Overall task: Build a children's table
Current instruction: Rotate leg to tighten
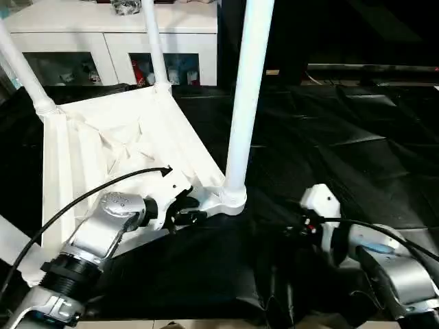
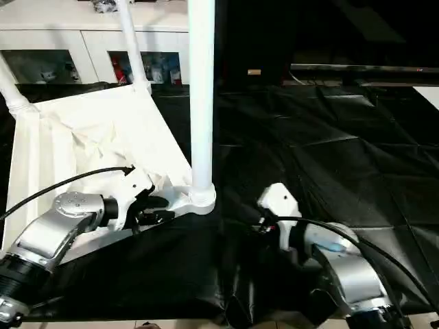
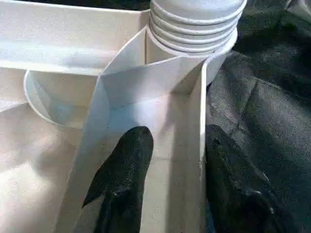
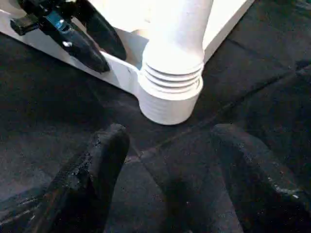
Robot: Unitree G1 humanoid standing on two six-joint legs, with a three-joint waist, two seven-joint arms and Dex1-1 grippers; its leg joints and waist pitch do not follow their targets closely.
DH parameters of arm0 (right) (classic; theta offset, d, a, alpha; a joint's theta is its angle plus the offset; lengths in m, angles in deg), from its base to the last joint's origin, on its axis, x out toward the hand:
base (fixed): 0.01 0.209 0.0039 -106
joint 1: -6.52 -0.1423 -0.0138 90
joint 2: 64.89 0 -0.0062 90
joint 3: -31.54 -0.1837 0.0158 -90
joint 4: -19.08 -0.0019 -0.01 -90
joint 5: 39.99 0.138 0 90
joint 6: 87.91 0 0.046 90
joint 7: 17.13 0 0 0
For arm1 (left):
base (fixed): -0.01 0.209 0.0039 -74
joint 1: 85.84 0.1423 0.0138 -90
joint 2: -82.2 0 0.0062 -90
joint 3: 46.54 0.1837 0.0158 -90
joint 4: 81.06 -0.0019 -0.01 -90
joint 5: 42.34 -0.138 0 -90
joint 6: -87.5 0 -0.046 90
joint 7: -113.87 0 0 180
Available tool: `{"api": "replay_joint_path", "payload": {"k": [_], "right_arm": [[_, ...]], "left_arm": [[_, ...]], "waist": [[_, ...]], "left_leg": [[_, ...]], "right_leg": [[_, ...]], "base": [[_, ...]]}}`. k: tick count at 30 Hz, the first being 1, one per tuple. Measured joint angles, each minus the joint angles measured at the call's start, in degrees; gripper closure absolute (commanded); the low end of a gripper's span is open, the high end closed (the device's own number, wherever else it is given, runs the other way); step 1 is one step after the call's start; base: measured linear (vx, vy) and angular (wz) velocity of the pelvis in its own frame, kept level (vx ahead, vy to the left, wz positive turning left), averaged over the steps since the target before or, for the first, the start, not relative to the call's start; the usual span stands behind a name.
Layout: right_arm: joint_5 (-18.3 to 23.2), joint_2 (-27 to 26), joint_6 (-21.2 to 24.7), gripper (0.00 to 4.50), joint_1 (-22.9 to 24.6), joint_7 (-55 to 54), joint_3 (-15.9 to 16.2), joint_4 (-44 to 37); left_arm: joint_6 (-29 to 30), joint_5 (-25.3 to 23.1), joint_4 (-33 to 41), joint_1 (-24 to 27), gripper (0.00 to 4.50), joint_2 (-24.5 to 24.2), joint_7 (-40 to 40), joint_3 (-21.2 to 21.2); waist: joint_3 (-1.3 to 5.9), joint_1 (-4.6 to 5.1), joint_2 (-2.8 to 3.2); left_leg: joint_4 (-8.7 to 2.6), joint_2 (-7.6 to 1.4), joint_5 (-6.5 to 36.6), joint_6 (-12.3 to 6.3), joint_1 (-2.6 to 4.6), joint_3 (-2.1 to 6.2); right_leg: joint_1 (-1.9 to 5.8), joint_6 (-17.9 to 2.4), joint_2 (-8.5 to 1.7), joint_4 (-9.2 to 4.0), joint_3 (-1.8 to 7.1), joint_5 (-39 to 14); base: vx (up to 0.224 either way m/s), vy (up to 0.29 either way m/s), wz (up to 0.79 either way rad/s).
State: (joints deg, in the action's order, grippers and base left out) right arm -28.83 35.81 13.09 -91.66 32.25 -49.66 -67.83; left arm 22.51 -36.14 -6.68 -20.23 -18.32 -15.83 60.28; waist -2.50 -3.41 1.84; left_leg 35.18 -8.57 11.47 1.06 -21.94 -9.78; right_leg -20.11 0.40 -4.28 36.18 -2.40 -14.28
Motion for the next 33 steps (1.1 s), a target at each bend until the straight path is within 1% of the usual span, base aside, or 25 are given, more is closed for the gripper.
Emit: {"api": "replay_joint_path", "payload": {"k": [2, 4, 7, 9, 10, 12, 13, 14, 17, 19, 22, 23, 25, 26, 28, 29, 31, 33], "right_arm": [[-0.21, 0.01, -0.2, 1.33, -0.34, 0.12, 0.2, 0.05], [-0.32, 0.03, -0.32, 1.33, -0.36, 0.54, 0.27, 0.2], [-0.32, 0.11, -0.39, 1.33, -0.36, 0.62, 0.3, 0.62], [-0.32, 0.19, -0.45, 1.33, -0.38, 0.64, 0.3, 0.62], [-0.32, 0.25, -0.45, 1.33, -0.38, 0.64, 0.3, 0.62], [-0.32, 0.35, -0.49, 1.33, -0.38, 0.63, 0.3, 0.62], [-0.32, 0.35, -0.51, 1.33, -0.38, 0.62, 0.3, 0.62], [-0.32, 0.35, -0.52, 1.33, -0.38, 0.61, 0.3, 0.62], [-0.31, 0.16, -0.58, 1.33, -0.4, 0.61, 0.3, 0.69], [-0.26, -0.28, -0.73, 1.33, -0.47, 0.64, 0.3, 1.05], [0.27, -0.86, -1.63, 1.33, -1.12, 0.94, 0.22, 2.9], [0.46, -1.02, -1.79, 1.15, -1.39, 1.11, 0.21, 3.38], [0.7, -1.51, -2.67, 0.98, -3.08, 1.38, 0.03, 5.92], [1.37, -1.65, -3.21, 0.95, -4.23, 1.9, -0.92, 7.89], [1.83, -1.34, -4.29, 0.72, -5.45, 3.0, -1.89, 9.74], [1.86, -1.34, -4.75, 0.55, -5.99, 3.8, -1.85, 10.39], [1.67, -1.51, -6.05, 0.41, -7.3, 5.08, -1.28, 11.83], [1.47, -1.55, -7.52, 0.41, -8.18, 6.12, -0.4, 13.04]], "left_arm": [[0.09, 0.03, -0.44, -0.25, 3.04, 0.02, 0.05, -0.03], [0.31, -0.01, -0.66, -0.36, 3.39, 0.01, 0.05, -0.14], [0.1, -0.14, -0.87, -0.63, 3.5, -0.14, 0.87, 0.27], [0.09, -0.42, -1.22, -0.97, 3.8, -0.28, 0.9, 0.41], [0.0, -0.42, -1.35, -1.02, 3.87, -0.37, 1.02, 0.41], [-0.07, -0.42, -1.64, -1.26, 3.92, -0.43, 1.44, 0.41], [-0.14, -0.41, -1.8, -1.33, 4.01, -0.44, 1.51, 0.37], [-0.26, -0.39, -1.97, -1.4, 4.25, -0.49, 1.69, 0.33], [-0.95, -0.23, -2.27, -1.42, 4.31, -0.74, 2.87, 0.29], [-1.52, -0.04, -2.56, -1.41, 4.45, -1.0, 3.47, 0.19], [-2.79, 0.4, -3.09, -1.18, 4.45, -1.3, 4.8, -0.32], [-3.11, 0.4, -3.19, -1.09, 4.49, -1.38, 5.14, -0.45], [-4.88, 0.36, -3.41, -0.64, 4.5, -2.02, 6.41, -0.63], [-6.78, 0.37, -3.44, -0.06, 4.5, -2.85, 8.15, -0.63], [-8.2, 0.43, -3.4, 0.4, 4.5, -3.48, 10.77, -0.59], [-8.63, 0.43, -3.37, 0.45, 4.5, -3.51, 11.53, -0.44], [-9.69, 0.35, -3.39, 0.45, 4.5, -3.56, 12.63, 0.0], [-10.35, 0.23, -3.41, 0.45, 4.5, -3.65, 13.14, 0.27]], "waist": [[0.0, 0.16, -0.01], [0.0, 0.28, 0.0], [0.0, 0.26, 0.0], [0.0, 0.32, 0.01], [0.0, 0.36, 0.02], [0.01, 0.41, 0.03], [0.01, 0.42, 0.03], [0.01, 0.43, 0.03], [0.01, 0.42, 0.04], [0.02, 0.48, 0.04], [0.04, 0.62, 0.07], [0.04, 0.64, 0.08], [0.05, 0.77, 0.09], [0.06, 0.68, 0.1], [0.07, 0.21, 0.12], [0.07, -0.07, 0.12], [0.07, -0.39, 0.13], [0.07, -0.54, 0.13]], "left_leg": [[-0.03, -0.01, 0.0, 0.01, 0.04, -0.01], [-0.08, -0.02, -0.01, 0.02, 0.07, -0.02], [-0.17, -0.02, -0.01, 0.02, 0.09, -0.04], [-0.22, -0.02, -0.01, 0.03, 0.1, -0.04], [-0.23, -0.02, -0.02, 0.03, 0.1, -0.04], [-0.27, -0.02, -0.02, 0.03, 0.09, -0.04], [-0.28, -0.02, -0.02, 0.03, 0.09, -0.05], [-0.3, -0.02, -0.02, 0.03, 0.08, -0.06], [-0.35, -0.02, -0.02, 0.04, 0.04, -0.09], [-0.39, -0.02, -0.02, 0.04, -0.07, -0.14], [-0.45, -0.02, -0.03, 0.03, -0.12, -0.19], [-0.48, -0.02, -0.03, 0.03, -0.13, -0.2], [-0.55, -0.02, -0.04, 0.02, -0.18, -0.26], [-0.58, -0.03, -0.06, -0.01, -0.25, -0.27], [-0.61, -0.06, -0.15, -0.1, -0.26, -0.34], [-0.61, -0.09, -0.22, -0.2, -0.27, -0.37], [-0.61, -0.1, -0.42, -0.46, -0.34, -0.49], [-0.59, -0.1, -0.52, -0.57, -0.36, -0.64]], "right_leg": [[0.0, -0.03, 0.0, 0.0, 0.01, 0.06], [0.0, -0.04, 0.0, 0.0, 0.01, 0.08], [-0.02, -0.04, 0.0, 0.0, 0.01, 0.08], [-0.04, -0.04, 0.0, 0.0, 0.0, 0.08], [-0.05, -0.04, 0.01, 0.0, 0.01, 0.08], [-0.08, -0.04, 0.01, 0.0, 0.0, 0.08], [-0.09, -0.04, 0.01, -0.01, 0.0, 0.08], [-0.11, -0.04, 0.01, -0.01, 0.01, 0.08], [-0.19, -0.04, 0.01, -0.03, 0.03, 0.08], [-0.34, -0.04, 0.01, -0.03, 0.06, 0.08], [-0.47, -0.04, 0.0, -0.03, 0.09, 0.08], [-0.49, -0.04, 0.0, -0.03, 0.1, 0.08], [-0.62, -0.04, 0.0, -0.01, 0.12, 0.08], [-0.71, -0.04, 0.0, 0.0, 0.1, 0.08], [-0.74, -0.05, -0.02, 0.0, 0.09, 0.07], [-0.74, -0.07, -0.02, 0.0, 0.05, 0.05], [-0.78, -0.07, -0.08, -0.02, 0.04, 0.05], [-0.79, -0.07, -0.15, -0.04, 0.09, 0.05]], "base": [[0.0, 0.0, 0.0], [0.0, 0.0, 0.0], [0.0, 0.0, 0.0], [0.0, 0.0, 0.0], [0.0, 0.0, 0.0], [0.0, 0.0, 0.0], [0.0, 0.0, 0.0], [0.0, 0.0, 0.0], [0.0, 0.0, 0.0], [0.0, 0.0, 0.0], [0.0, 0.0, 0.0], [0.0, 0.0, 0.0], [0.0, 0.0, 0.0], [0.0, 0.0, 0.0], [0.0, 0.0, 0.0], [0.0, 0.0, 0.0], [0.0, 0.0, 0.0], [0.0, 0.0, 0.0]]}}
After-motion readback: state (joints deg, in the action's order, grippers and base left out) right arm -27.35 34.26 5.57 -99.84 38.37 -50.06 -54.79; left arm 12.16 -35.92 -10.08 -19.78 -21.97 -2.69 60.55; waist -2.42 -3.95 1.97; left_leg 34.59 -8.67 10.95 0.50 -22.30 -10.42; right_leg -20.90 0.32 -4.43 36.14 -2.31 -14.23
